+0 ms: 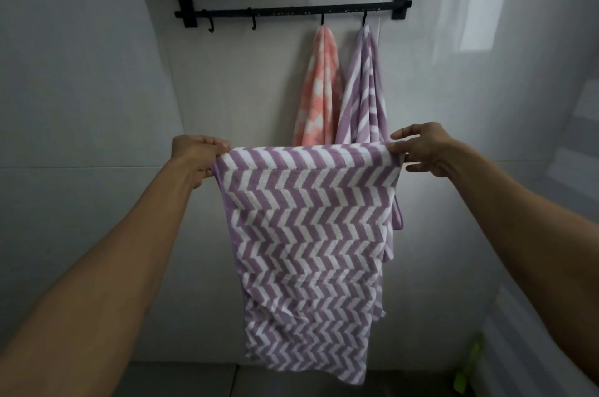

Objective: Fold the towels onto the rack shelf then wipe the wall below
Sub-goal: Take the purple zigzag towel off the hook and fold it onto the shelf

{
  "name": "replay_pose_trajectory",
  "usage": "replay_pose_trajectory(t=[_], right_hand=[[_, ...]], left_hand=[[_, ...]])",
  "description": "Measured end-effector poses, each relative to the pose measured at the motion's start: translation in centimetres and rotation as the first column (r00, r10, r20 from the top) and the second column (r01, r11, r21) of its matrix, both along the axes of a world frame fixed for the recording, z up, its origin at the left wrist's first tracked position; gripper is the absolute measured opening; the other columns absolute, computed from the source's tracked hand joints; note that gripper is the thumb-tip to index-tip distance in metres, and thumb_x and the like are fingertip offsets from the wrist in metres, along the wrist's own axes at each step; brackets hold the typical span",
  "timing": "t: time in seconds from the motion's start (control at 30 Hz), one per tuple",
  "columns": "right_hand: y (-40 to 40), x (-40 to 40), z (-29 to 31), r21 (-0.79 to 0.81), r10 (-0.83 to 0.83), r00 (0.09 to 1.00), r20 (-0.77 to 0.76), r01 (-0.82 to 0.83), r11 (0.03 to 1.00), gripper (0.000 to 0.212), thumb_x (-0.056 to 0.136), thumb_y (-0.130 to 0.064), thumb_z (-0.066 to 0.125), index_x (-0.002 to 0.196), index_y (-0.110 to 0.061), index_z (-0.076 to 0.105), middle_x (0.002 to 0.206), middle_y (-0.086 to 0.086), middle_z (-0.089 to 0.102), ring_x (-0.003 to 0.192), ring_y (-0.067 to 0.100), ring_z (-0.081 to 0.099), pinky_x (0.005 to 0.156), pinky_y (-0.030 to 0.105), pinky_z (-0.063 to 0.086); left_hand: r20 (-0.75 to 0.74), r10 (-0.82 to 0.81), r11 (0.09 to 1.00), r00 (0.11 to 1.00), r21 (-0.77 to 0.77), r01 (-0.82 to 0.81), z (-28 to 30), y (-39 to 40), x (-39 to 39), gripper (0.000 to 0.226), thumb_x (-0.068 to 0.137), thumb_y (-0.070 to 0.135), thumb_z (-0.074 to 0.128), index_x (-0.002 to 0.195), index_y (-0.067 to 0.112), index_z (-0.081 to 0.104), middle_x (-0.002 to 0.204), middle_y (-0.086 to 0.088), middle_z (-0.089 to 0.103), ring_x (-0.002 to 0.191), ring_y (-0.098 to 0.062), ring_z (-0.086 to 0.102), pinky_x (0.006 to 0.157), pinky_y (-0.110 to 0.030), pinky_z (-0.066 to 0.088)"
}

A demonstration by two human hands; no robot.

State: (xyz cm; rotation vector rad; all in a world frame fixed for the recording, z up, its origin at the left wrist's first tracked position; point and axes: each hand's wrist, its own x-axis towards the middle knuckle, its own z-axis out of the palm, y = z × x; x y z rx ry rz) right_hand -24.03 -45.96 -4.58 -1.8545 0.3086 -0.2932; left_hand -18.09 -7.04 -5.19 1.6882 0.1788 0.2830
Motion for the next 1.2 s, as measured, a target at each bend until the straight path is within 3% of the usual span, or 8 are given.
replay_pose_trajectory(t=[0.1,0.3,0.5,0.8,0.93,1.03,1.13,1.2], right_hand=[[0.0,-0.2,-0.1,0.027,0.001,1.0,-0.001,-0.001,1.0,0.021,0.083,-0.014,0.083,0.097,-0.012,0.067,0.088,0.005,0.067,0.074,0.018,0.063,0.072,0.035,0.056],[0.1,-0.1,-0.7,0.057,0.003,1.0,0.005,-0.004,0.998,0.016,0.083,-0.013,0.082,0.092,-0.011,0.069,0.09,0.006,0.067,0.077,0.019,0.063,0.073,0.035,0.056],[0.0,-0.6,0.0,-0.002,0.128,0.988,-0.083,-0.129,0.992,0.029,0.076,0.006,0.081,0.101,-0.008,0.075,0.115,0.005,0.065,0.108,0.025,0.06,0.089,0.041,0.056],[0.4,-0.3,-0.8,-0.277,0.077,0.989,-0.124,-0.109,0.955,0.044,0.086,-0.015,0.079,0.126,0.001,0.066,0.123,0.009,0.061,0.115,0.032,0.06,0.08,0.035,0.058],[-0.2,-0.4,0.5,-0.171,0.173,0.981,-0.088,-0.186,0.968,0.041,0.087,-0.015,0.078,0.124,-0.002,0.066,0.123,0.01,0.065,0.118,0.03,0.061,0.1,0.046,0.053],[-0.7,-0.6,1.5,0.082,0.216,0.972,0.087,-0.223,0.971,0.044,0.081,-0.017,0.081,0.121,-0.005,0.066,0.121,0.013,0.069,0.114,0.031,0.066,0.1,0.047,0.053],[-1.0,-1.0,-0.4,0.103,0.276,0.961,-0.023,-0.272,0.957,0.09,0.048,-0.034,0.1,0.124,-0.004,0.064,0.12,0.013,0.071,0.11,0.031,0.068,0.099,0.051,0.054],[-0.6,-1.1,-2.3,0.079,0.249,0.965,-0.081,-0.243,0.967,0.086,0.049,-0.034,0.096,0.12,0.001,0.065,0.119,0.016,0.071,0.107,0.033,0.069,0.097,0.05,0.056]], left_hand=[[-0.004,-0.009,1.0,1.0,0.011,0.009,-0.2,0.1,0.0,0.013,0.085,0.011,0.078,0.077,0.013,0.068,0.083,-0.006,0.069,0.07,-0.017,0.063,0.072,-0.031,0.057],[-0.005,-0.062,0.998,0.998,0.024,0.062,-0.5,0.2,-0.1,0.019,0.076,0.013,0.085,0.087,0.007,0.071,0.091,-0.01,0.072,0.071,-0.016,0.066,0.059,-0.025,0.057],[-0.072,-0.155,0.922,0.985,0.347,0.17,-0.9,0.7,0.1,0.071,0.051,0.003,0.096,0.116,0.001,0.07,0.113,-0.01,0.065,0.102,-0.029,0.062,0.092,-0.036,0.056],[0.043,-0.073,0.697,0.996,0.717,0.02,-1.5,0.8,0.6,0.033,0.072,0.019,0.089,0.098,0.003,0.078,0.094,-0.016,0.073,0.087,-0.03,0.065,0.082,-0.036,0.053],[0.095,-0.17,0.831,0.981,0.548,0.092,0.0,2.1,1.2,0.019,0.077,0.013,0.085,0.093,0.008,0.075,0.089,-0.012,0.07,0.086,-0.024,0.062,0.072,-0.028,0.049],[0.137,-0.262,0.958,0.955,0.154,0.241,0.9,2.8,1.5,0.026,0.079,0.017,0.082,0.102,0.015,0.07,0.098,-0.006,0.073,0.095,-0.023,0.066,0.082,-0.033,0.05],[0.045,-0.35,0.936,0.936,-0.026,0.352,-2.4,2.0,0.6,0.034,0.079,0.025,0.08,0.109,0.012,0.07,0.117,-0.011,0.073,0.103,-0.027,0.069,0.098,-0.049,0.051],[-0.003,-0.333,0.942,0.943,-0.047,0.333,-5.4,1.3,-0.1,0.02,0.087,0.022,0.074,0.103,0.011,0.07,0.119,-0.018,0.071,0.092,-0.026,0.069,0.091,-0.045,0.054]])
